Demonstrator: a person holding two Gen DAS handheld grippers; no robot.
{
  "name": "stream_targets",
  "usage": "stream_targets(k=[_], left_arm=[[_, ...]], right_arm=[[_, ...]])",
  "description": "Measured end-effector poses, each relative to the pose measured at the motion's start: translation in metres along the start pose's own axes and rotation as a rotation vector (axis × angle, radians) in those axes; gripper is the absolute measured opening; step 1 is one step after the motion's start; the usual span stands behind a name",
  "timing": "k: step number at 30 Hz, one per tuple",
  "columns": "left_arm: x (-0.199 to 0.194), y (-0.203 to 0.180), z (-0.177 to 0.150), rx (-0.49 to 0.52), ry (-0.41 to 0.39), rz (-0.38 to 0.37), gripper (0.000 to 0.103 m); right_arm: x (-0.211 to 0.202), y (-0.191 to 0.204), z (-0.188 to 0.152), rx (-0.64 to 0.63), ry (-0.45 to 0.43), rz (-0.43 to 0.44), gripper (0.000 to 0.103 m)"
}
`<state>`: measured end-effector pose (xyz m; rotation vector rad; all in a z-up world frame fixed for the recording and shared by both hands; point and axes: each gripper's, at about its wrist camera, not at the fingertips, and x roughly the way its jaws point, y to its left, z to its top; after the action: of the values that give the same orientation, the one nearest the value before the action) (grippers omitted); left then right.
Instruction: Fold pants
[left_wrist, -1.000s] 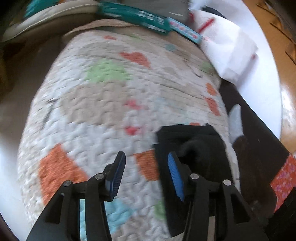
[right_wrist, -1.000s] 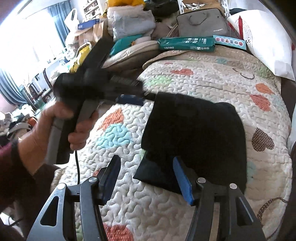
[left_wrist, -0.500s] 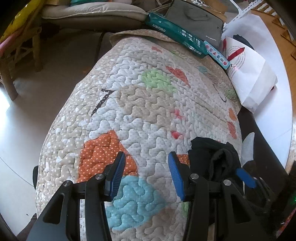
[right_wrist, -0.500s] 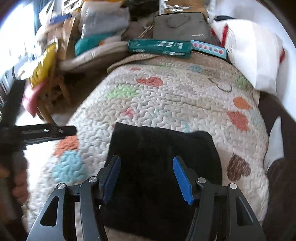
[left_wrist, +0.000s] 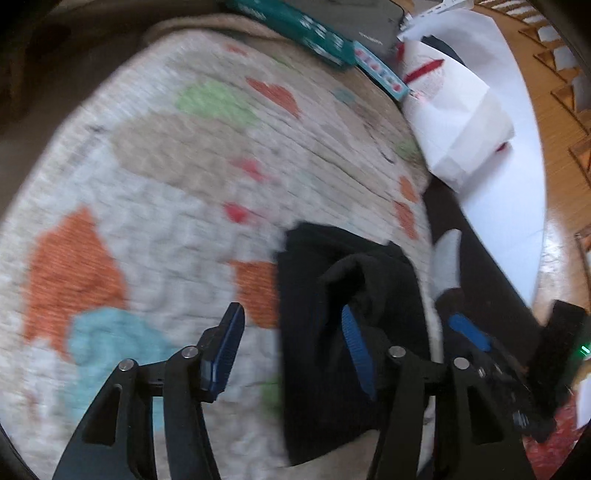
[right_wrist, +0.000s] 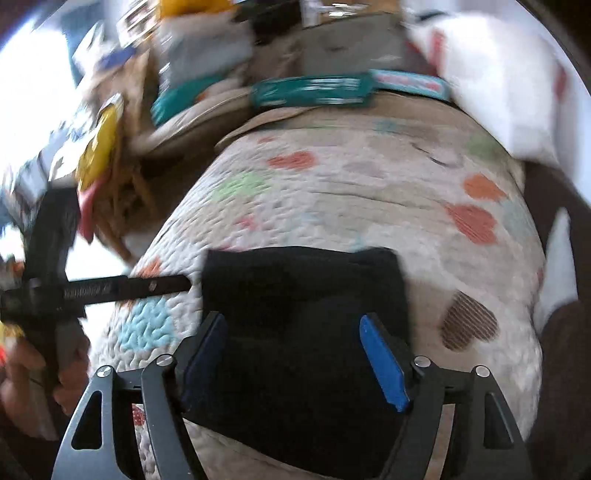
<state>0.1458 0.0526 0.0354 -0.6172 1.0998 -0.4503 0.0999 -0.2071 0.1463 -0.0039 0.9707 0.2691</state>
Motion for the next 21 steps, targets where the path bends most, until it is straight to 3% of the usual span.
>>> stream_targets(k=[3, 5, 7, 11, 13, 16, 21], left_arm=[[0.015, -0.006, -0.004, 0.005, -0.002, -0.021, 0.064], [0.022, -0.004, -0.005, -0.001, 0.006, -0.006, 0.065], [0.021, 0.004, -0.004, -0.050, 0.009, -0.051, 0.065], [-0.004, 0.003, 0.003, -0.071, -0.073, -0.099, 0.067], [-0.011, -0.014, 0.003, -0.007, -0.102, -0.090, 0.069], [-0.001, -0.034, -0.002, 0.079, -0.084, -0.055, 0.070], [0.014, -0.029, -0.009, 0.088, -0.054, -0.003, 0.070]], right_arm=[[0.006, -0.041, -0.002, 0.121, 0.022, -0.001, 0.081], [0.018, -0.062, -0.006, 0.214, 0.047, 0.038, 0.081], [0.031, -0.077, -0.010, 0.308, 0.067, 0.081, 0.081], [0.048, -0.096, -0.021, 0.456, 0.068, 0.166, 0.081], [0.053, -0.098, -0.023, 0.483, 0.074, 0.176, 0.081], [0.056, -0.099, -0.026, 0.489, 0.076, 0.176, 0.081], [0.054, -0.097, -0.027, 0.479, 0.061, 0.165, 0.081]])
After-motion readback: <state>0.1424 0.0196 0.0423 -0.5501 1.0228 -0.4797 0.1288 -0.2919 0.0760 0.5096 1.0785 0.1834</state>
